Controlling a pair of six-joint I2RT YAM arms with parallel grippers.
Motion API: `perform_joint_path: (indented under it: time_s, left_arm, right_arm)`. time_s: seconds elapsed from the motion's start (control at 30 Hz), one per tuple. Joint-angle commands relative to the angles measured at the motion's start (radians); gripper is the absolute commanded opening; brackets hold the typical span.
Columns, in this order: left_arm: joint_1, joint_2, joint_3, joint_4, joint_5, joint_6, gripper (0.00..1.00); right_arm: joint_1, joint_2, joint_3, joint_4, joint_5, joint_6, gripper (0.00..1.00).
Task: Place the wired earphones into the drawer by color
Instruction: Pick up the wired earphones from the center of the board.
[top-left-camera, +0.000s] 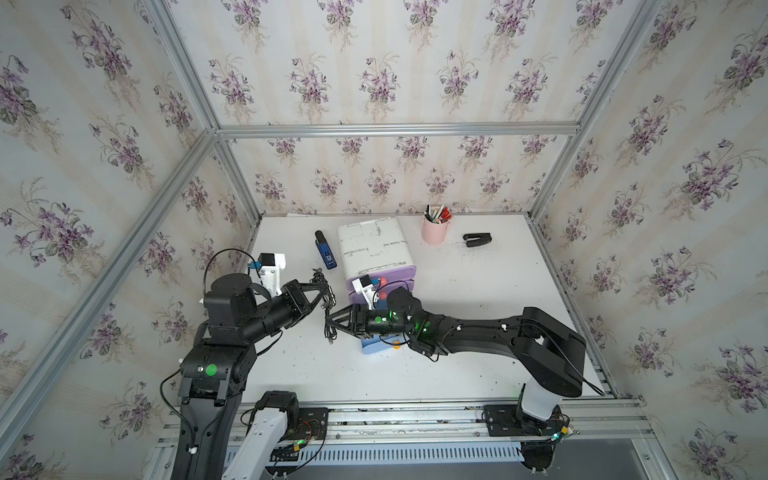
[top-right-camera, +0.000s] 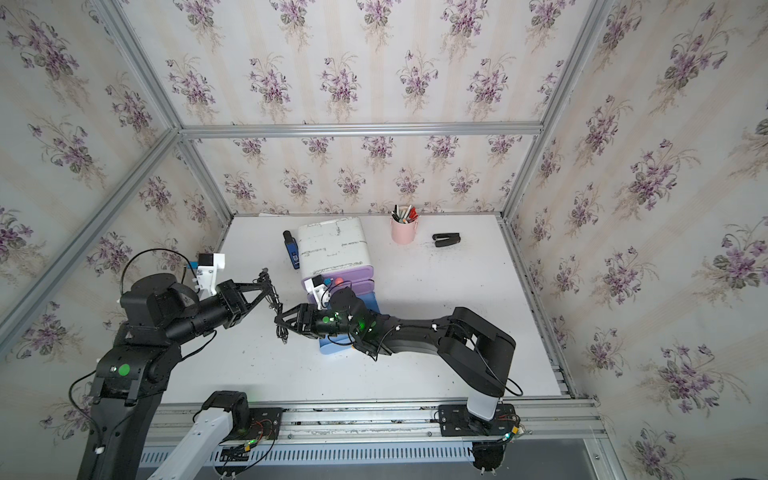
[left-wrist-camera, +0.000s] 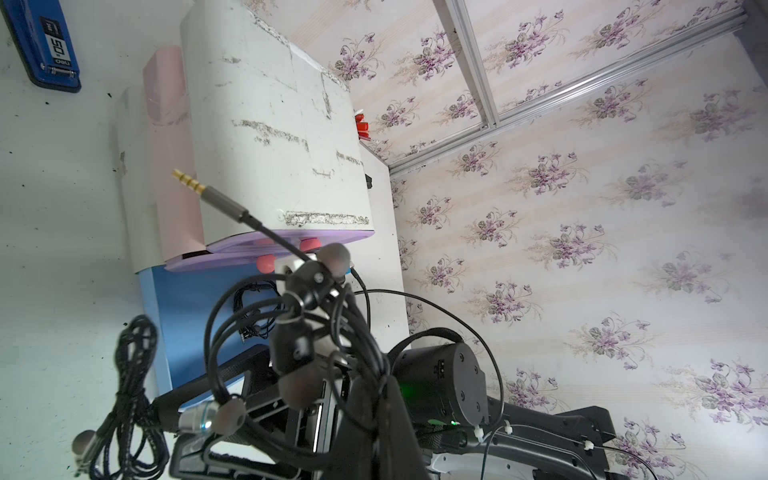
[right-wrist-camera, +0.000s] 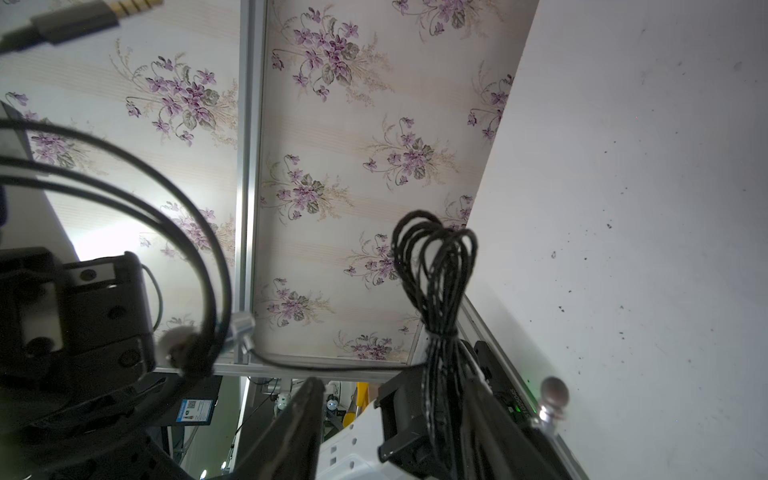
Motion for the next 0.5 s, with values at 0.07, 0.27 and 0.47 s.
perform_joint_path:
  time_s: [0.07,0.27,0.47]
  left_arm:
    - [0.001,0.002,0.009,0.035,-0.002,0.016,0.02]
    - [0.001,0.005,0.015,0.036,0.002,0.012,0.02]
    - [0.001,0.007,0.013,0.047,0.021,-0.002,0.02]
  right_arm:
    - [0.000,-0.024,0.007,-0.109,0.016,-0.082,0.56]
    - [0.000,-0.032,0.058,-0.281,0.049,-0.169,0.56]
    - [0.000,-0.010,0.121,-0.366,0.086,-0.204,0.56]
